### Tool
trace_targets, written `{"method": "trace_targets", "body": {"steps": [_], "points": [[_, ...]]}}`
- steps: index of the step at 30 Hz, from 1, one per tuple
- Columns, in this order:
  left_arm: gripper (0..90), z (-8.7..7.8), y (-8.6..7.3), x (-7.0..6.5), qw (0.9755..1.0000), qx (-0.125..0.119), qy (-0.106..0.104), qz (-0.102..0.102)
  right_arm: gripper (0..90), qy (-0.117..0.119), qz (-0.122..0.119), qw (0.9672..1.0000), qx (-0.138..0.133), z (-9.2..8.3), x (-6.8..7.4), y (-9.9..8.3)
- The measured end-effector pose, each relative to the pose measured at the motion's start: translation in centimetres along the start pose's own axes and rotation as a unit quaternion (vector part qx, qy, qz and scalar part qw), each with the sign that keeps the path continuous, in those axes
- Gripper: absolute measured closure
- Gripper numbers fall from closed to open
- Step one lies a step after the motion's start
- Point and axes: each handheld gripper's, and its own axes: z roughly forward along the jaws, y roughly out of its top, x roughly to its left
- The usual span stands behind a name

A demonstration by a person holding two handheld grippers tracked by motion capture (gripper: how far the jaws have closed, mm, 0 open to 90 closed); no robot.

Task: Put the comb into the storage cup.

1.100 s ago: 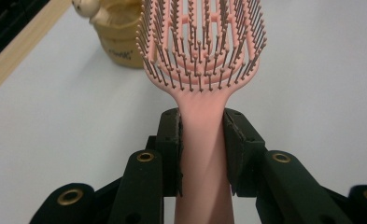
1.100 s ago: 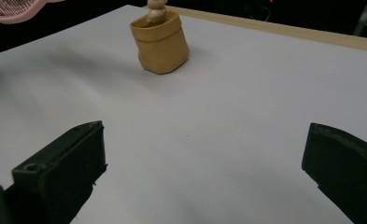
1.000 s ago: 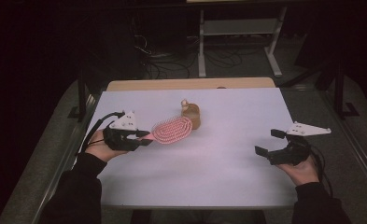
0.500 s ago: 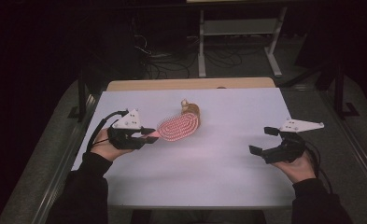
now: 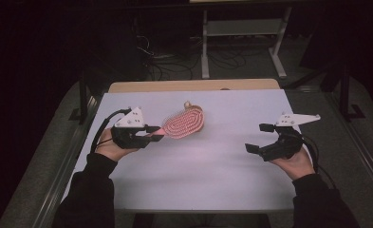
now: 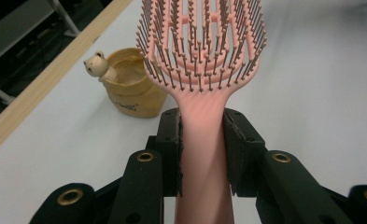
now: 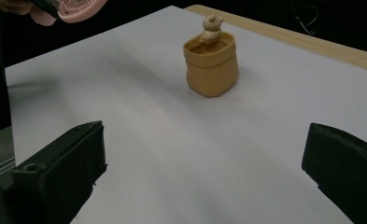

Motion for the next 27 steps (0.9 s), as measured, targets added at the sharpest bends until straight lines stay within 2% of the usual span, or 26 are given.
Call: {"method": "trace_targets", "body": {"steps": [14, 27], "points": [[69.6, 0.5, 1.3, 0.1, 0.9997, -0.021, 0.009, 0.002, 0.0, 0.038, -0.010, 0.9992, 0.007, 2.2, 0.8, 4.4], [69.6, 2.0, 1.6, 0.4, 0.9994, -0.033, 0.010, -0.006, 0.0, 0.058, 0.002, 0.9982, 0.012, 4.1, 0.7, 7.7]]}}
